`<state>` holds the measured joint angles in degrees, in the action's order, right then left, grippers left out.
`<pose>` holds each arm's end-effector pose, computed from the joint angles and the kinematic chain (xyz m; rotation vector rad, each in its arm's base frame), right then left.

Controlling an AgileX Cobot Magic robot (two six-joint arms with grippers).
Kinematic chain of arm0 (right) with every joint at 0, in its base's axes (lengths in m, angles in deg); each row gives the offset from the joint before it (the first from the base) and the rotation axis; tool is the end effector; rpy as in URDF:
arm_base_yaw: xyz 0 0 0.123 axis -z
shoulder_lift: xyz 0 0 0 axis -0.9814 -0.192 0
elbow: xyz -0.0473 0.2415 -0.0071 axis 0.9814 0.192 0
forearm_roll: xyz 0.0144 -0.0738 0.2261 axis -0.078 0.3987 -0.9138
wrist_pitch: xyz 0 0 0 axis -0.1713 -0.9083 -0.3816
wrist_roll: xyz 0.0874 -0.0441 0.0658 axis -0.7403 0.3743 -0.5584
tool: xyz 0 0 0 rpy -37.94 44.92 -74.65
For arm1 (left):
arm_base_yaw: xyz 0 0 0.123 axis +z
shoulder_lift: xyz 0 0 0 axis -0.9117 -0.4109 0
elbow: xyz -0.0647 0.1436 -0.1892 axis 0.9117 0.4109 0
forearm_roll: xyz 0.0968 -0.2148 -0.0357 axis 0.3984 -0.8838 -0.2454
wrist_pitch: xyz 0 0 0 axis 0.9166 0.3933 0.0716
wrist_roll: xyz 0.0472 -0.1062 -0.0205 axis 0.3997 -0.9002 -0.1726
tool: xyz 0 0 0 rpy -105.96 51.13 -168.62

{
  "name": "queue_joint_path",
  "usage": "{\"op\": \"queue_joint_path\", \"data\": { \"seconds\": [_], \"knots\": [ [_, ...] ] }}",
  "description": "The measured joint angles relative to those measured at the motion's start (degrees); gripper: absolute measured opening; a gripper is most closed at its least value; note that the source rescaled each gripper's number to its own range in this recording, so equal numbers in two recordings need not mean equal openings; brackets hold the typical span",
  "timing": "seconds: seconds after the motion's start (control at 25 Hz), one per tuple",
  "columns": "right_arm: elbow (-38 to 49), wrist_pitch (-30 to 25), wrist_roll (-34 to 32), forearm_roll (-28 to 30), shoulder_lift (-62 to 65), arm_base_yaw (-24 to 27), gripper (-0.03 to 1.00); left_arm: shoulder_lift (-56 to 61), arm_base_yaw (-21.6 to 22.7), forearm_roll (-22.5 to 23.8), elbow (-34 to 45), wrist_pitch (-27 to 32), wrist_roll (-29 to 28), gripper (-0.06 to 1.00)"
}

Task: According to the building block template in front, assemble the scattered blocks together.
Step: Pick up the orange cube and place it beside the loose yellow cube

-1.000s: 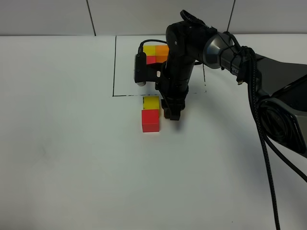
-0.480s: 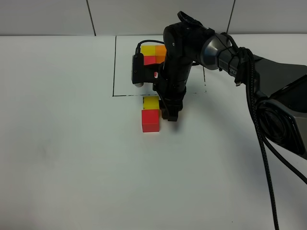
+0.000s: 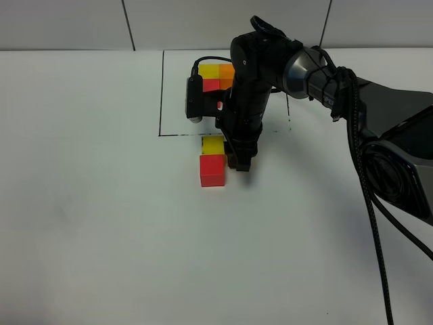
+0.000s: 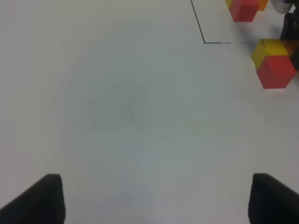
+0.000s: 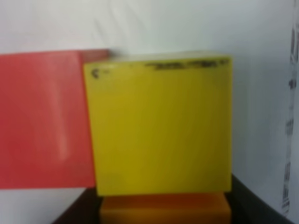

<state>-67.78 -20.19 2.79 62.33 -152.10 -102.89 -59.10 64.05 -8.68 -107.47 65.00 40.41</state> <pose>0.4164 0.2004 0.0759 -1.9721 2.2317 0.1127 0.0450 -0.0093 0.2607 0.0068 2.0343 -0.1282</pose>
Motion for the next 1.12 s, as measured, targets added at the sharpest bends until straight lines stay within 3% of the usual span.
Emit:
{"op": "queue_joint_path", "data": {
  "seconds": [1.12],
  "knots": [
    [0.0,0.29,0.61,-1.58,-0.07,0.0,0.01,0.0,0.0,0.0,0.0,0.0,0.0,0.73]
  ]
}}
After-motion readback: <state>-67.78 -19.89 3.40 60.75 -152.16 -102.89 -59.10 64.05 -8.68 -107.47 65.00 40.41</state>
